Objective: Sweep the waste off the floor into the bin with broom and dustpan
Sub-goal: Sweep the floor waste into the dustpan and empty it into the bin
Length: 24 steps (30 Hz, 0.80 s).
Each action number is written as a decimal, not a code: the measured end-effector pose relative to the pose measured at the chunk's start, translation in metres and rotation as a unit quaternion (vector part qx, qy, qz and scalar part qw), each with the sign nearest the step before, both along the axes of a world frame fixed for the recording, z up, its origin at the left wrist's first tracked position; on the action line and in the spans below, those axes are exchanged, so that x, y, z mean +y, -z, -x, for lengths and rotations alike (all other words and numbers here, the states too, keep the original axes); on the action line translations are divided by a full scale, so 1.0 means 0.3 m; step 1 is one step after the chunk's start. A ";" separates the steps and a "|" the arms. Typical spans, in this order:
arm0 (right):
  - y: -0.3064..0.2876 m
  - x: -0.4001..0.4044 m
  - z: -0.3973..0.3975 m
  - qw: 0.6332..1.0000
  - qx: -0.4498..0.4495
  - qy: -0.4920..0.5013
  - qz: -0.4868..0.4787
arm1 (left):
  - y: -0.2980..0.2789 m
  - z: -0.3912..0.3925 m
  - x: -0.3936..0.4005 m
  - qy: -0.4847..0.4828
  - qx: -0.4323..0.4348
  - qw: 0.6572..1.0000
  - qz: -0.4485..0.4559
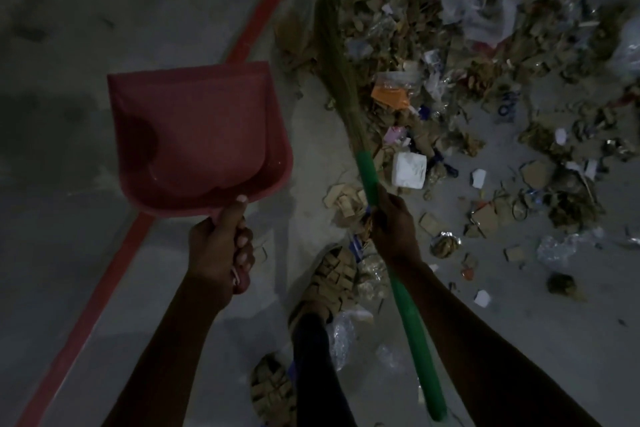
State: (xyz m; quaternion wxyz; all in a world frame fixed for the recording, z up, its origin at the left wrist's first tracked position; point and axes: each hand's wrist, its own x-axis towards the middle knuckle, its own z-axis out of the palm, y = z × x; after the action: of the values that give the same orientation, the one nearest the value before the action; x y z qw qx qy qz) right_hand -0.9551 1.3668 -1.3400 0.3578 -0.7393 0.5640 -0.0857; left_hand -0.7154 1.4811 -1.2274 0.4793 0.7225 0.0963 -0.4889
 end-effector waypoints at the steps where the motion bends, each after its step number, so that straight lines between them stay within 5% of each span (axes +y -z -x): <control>1: 0.012 -0.052 -0.046 1.000 -0.001 -0.006 -0.003 | 0.007 -0.005 -0.036 -0.005 0.006 1.000 -0.007; 7: 0.101 -0.320 -0.332 0.994 0.037 -0.090 -0.040 | 0.062 -0.044 -0.201 -0.021 0.011 1.000 -0.007; 13: 0.161 -0.504 -0.455 0.958 0.210 -0.191 -0.051 | 0.109 -0.109 -0.313 0.001 0.023 0.999 -0.033; 18: 0.164 -0.629 -0.280 0.946 0.282 -0.160 -0.004 | 0.132 -0.150 -0.369 0.023 0.031 0.999 -0.033; 24: 0.111 -0.735 -0.039 0.937 0.347 0.006 -0.038 | 0.158 -0.186 -0.393 0.045 0.017 0.999 -0.011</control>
State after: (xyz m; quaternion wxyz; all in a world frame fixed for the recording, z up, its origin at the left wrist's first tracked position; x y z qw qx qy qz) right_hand -0.9435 1.1462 -1.3733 0.1675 -0.7055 0.6603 0.1955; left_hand -0.6595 1.3633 -1.2749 0.4474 0.7227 0.0773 -0.5211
